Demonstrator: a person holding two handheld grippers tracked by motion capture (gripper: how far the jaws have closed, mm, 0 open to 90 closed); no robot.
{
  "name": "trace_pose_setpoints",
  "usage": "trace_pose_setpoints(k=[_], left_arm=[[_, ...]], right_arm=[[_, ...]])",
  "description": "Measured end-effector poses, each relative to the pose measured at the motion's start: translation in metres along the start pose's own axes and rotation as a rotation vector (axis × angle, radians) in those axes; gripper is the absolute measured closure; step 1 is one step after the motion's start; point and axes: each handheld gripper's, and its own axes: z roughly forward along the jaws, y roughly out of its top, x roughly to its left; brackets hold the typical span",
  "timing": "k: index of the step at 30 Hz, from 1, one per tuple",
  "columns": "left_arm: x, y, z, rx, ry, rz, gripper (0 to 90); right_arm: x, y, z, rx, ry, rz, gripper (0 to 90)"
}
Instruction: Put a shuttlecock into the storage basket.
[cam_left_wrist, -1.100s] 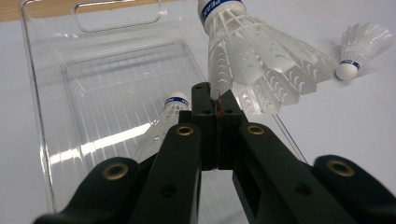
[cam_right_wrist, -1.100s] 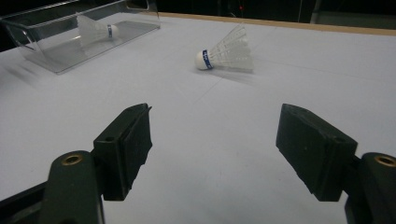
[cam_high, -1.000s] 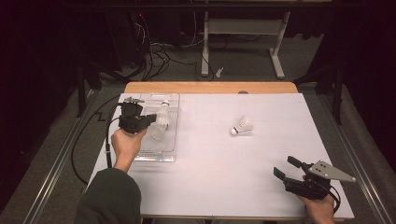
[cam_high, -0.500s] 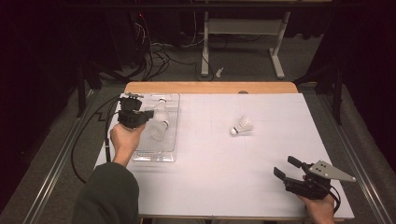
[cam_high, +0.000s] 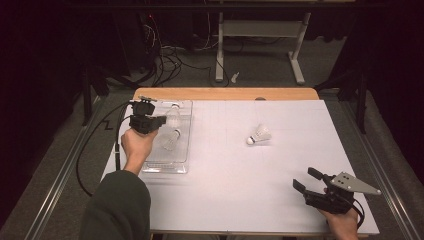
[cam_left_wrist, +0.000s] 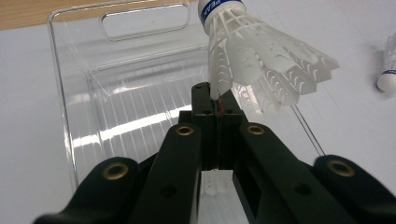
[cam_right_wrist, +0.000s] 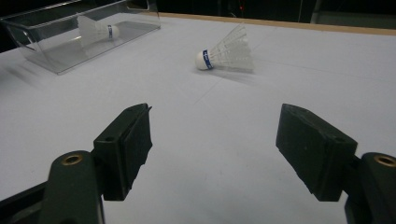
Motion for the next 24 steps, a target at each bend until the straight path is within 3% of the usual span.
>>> trace_pose_setpoints(k=[18,21,24], left_arm=[[0.006,0.006,0.028,0.03,0.001,-0.058,89.6],[0.005,0.006,0.035,0.035,0.001,-0.054,88.9],[0.002,0.003,0.045,0.055,0.009,-0.03,72.1]], right_arm=[[0.001,0.0,0.001,0.007,-0.004,-0.002,26.8],[0.001,0.0,0.001,0.007,-0.007,0.002,26.9],[0.002,0.0,0.0,0.003,-0.018,-0.008,27.4]])
